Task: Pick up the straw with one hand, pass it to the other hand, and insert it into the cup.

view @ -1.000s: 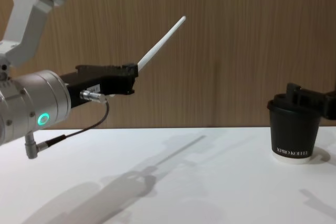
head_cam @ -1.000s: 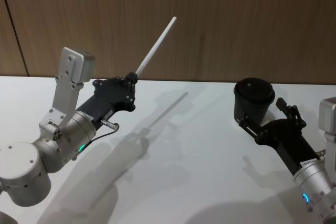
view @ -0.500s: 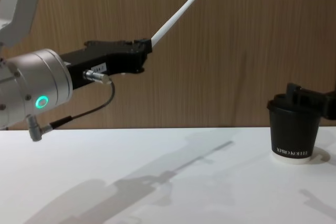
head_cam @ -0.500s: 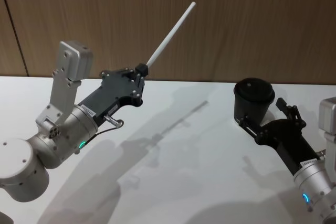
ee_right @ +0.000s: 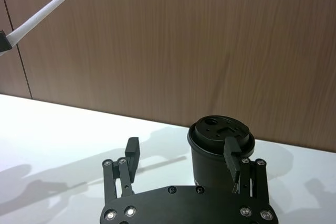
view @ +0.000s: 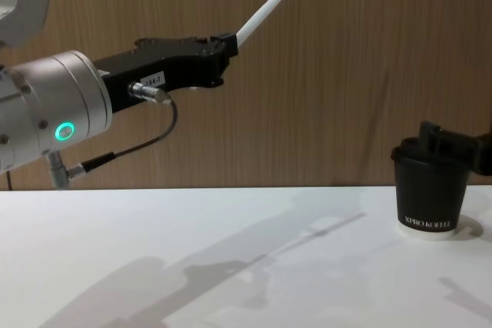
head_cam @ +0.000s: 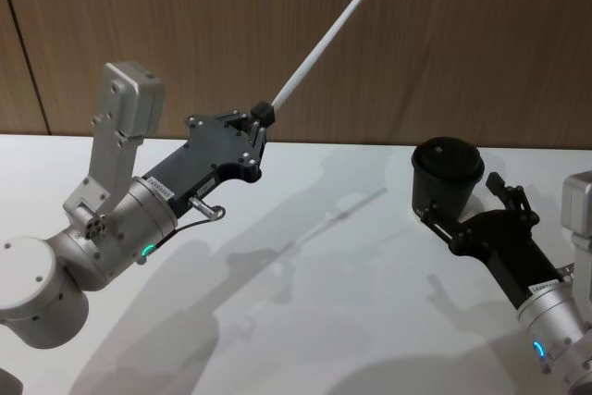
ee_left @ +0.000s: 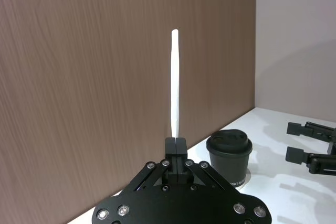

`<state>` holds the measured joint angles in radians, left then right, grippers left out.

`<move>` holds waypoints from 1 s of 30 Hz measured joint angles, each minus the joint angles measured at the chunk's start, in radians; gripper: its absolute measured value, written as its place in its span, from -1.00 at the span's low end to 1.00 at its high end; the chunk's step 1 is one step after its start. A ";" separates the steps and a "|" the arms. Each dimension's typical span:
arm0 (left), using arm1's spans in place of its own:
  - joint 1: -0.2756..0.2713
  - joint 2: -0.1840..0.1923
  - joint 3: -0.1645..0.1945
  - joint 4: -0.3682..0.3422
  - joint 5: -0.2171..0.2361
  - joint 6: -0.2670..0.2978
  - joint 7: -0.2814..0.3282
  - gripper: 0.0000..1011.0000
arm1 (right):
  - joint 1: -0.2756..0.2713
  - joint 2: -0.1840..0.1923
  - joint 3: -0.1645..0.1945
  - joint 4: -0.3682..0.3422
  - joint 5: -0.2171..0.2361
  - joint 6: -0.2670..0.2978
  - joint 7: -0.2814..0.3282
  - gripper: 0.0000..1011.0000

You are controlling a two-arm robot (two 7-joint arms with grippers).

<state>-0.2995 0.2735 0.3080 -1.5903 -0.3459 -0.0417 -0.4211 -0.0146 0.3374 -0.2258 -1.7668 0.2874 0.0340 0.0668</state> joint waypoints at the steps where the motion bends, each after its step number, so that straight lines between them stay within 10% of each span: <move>1: 0.000 0.000 0.000 0.000 -0.001 -0.001 -0.001 -1.00 | 0.000 0.000 0.000 0.000 0.000 0.000 0.000 0.98; 19: -0.004 0.004 0.006 -0.007 -0.012 -0.006 -0.015 -1.00 | 0.014 -0.003 0.001 -0.002 0.006 0.008 0.010 0.98; 30: -0.005 0.005 0.007 -0.008 -0.015 -0.008 -0.017 -1.00 | 0.100 -0.024 0.014 -0.021 0.095 0.060 0.087 0.98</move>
<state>-0.3047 0.2784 0.3150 -1.5980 -0.3607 -0.0495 -0.4386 0.0849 0.3132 -0.2114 -1.7875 0.3823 0.0944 0.1536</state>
